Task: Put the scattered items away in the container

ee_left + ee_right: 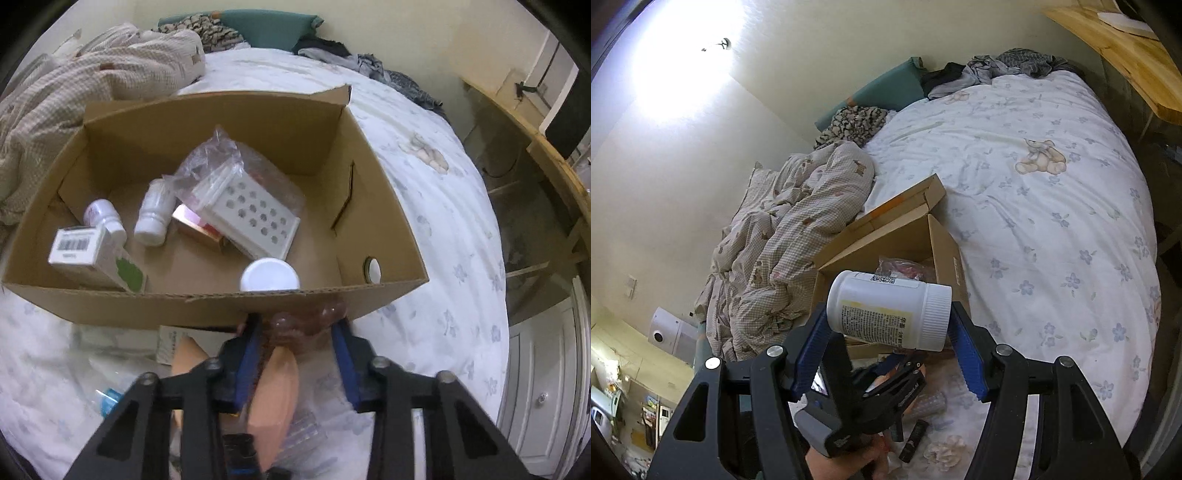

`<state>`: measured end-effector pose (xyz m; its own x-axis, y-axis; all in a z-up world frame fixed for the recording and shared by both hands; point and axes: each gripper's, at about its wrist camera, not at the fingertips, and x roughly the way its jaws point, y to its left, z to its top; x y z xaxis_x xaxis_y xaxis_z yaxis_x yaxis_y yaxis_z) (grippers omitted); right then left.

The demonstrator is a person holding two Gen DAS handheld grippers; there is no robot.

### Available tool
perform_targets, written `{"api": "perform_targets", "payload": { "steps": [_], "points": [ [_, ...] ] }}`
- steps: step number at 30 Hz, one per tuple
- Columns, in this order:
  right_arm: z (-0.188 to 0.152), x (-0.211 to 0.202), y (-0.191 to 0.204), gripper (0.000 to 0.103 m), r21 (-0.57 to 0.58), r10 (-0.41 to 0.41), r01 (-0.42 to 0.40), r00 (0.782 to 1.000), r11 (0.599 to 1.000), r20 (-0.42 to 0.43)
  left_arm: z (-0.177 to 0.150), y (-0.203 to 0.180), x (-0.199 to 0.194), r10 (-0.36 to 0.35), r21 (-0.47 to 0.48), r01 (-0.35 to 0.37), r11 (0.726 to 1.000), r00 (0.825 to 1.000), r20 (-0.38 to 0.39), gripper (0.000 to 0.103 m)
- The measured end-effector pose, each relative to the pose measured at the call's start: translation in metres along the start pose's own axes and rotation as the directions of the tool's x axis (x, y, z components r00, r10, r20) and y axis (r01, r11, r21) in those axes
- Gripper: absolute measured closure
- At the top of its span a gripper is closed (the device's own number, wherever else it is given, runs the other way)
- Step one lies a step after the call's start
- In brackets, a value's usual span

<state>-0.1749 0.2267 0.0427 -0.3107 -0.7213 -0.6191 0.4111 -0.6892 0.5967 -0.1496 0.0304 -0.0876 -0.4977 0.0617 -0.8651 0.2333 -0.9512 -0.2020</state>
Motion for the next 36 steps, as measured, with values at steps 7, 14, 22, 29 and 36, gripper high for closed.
{"api": "perform_targets", "payload": {
  "steps": [7,14,22,29,36],
  "points": [
    [0.0,0.002,-0.002,0.036,-0.001,-0.005,0.005,1.0,1.0,-0.003,-0.009,0.0,-0.017,-0.057,0.04,0.056,0.998,0.998,0.025,0.08],
    [-0.002,0.008,0.003,0.036,-0.019,-0.014,0.014,1.0,1.0,-0.01,-0.012,-0.006,-0.051,-0.098,0.142,0.088,0.986,0.993,0.066,0.095],
    [-0.005,0.016,-0.005,0.036,-0.007,-0.039,0.039,0.999,0.999,-0.026,-0.017,-0.005,-0.04,-0.097,0.188,0.09,0.978,0.995,0.028,0.101],
    [-0.004,0.017,-0.009,0.036,0.007,-0.039,0.039,0.999,0.999,-0.03,-0.015,-0.008,-0.012,-0.085,0.205,0.091,0.975,0.996,-0.038,0.101],
    [0.002,0.011,-0.009,0.036,0.012,-0.018,0.018,1.0,1.0,-0.012,-0.025,-0.029,-0.018,-0.103,0.31,0.111,0.944,0.994,-0.041,0.065]
  ]
}}
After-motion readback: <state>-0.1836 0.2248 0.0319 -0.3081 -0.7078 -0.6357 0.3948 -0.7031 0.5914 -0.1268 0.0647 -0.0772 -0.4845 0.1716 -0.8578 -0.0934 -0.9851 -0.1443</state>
